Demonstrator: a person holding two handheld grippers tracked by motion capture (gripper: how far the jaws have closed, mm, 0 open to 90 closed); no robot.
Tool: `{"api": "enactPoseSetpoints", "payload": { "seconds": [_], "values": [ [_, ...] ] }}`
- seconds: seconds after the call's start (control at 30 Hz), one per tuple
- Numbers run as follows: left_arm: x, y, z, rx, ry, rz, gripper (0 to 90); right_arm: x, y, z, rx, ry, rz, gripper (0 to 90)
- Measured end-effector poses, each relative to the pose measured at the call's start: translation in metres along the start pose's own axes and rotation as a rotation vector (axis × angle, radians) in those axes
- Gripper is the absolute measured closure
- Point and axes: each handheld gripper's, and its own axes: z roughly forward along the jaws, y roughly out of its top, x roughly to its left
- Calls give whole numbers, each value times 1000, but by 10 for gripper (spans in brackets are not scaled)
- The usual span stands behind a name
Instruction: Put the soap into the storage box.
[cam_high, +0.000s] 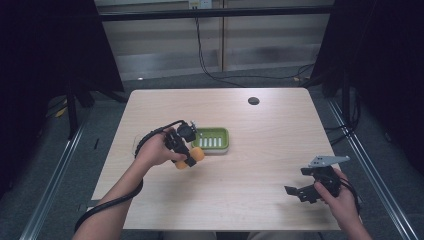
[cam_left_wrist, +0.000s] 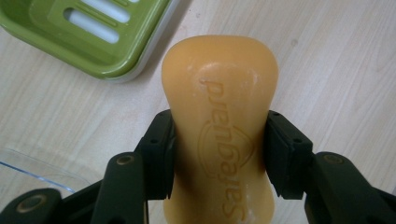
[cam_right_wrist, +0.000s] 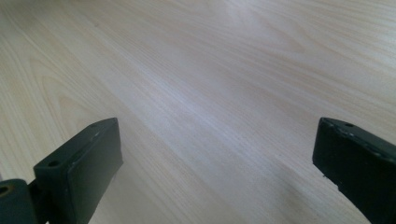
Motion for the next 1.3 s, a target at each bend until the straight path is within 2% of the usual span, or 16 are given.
{"api": "enactPoseSetpoints", "payload": {
  "seconds": [0.13, 0.2, 0.23, 0.33, 0.37, 0.53, 0.57, 0.63, 0.67, 0.73, 0.77, 0.83, 0.9, 0.93, 1.17, 1.3],
  "values": [
    [3, 3, -5, -14, 5, 4, 498, 1, 0, 1, 9, 2, -6, 13],
    [2, 4, -6, -24, 5, -19, 498, 1, 0, 1, 10, 5, -5, 13],
    [3, 6, -7, -10, 9, 1, 498, 1, 0, 1, 10, 4, -7, 13],
    [3, 8, -8, -21, 15, -17, 498, 2, 0, 1, 9, 5, -8, 13],
    [5, 9, -11, -7, 12, 5, 498, 2, 0, 1, 9, 4, -8, 13],
    [8, 12, -13, -5, 11, 6, 498, 2, 1, 1, 3, 4, -4, 13],
    [7, 12, -13, -13, 8, -17, 498, 1, 0, 1, 4, 3, -7, 13],
    [11, 14, -16, 15, -6, 9, 498, 2, 1, 1, 3, 3, -4, 13],
    [9, 14, -14, -22, 9, -22, 498, 2, 1, 1, 4, 4, -2, 13],
    [13, 16, -18, 8, 2, 4, 498, 1, 1, 1, 0, 4, -5, 13],
    [12, 16, -17, -16, 7, -14, 498, 1, 1, 1, -2, 5, -7, 13],
    [14, 18, -20, -5, -4, -15, 498, 1, 0, 0, 1, 2, -3, 13],
    [15, 19, -22, -4, 12, -5, 498, 1, 0, 1, 2, 2, -3, 13],
    [15, 19, -21, -21, 15, -27, 498, 1, 0, 1, 2, 2, -3, 13],
    [20, 23, -25, -8, 21, -12, 498, 1, 0, 1, 2, 1, -1, 13],
    [21, 25, -26, -21, 24, -30, 498, 0, 0, 1, 2, 1, -7, 13]
  ]
}}
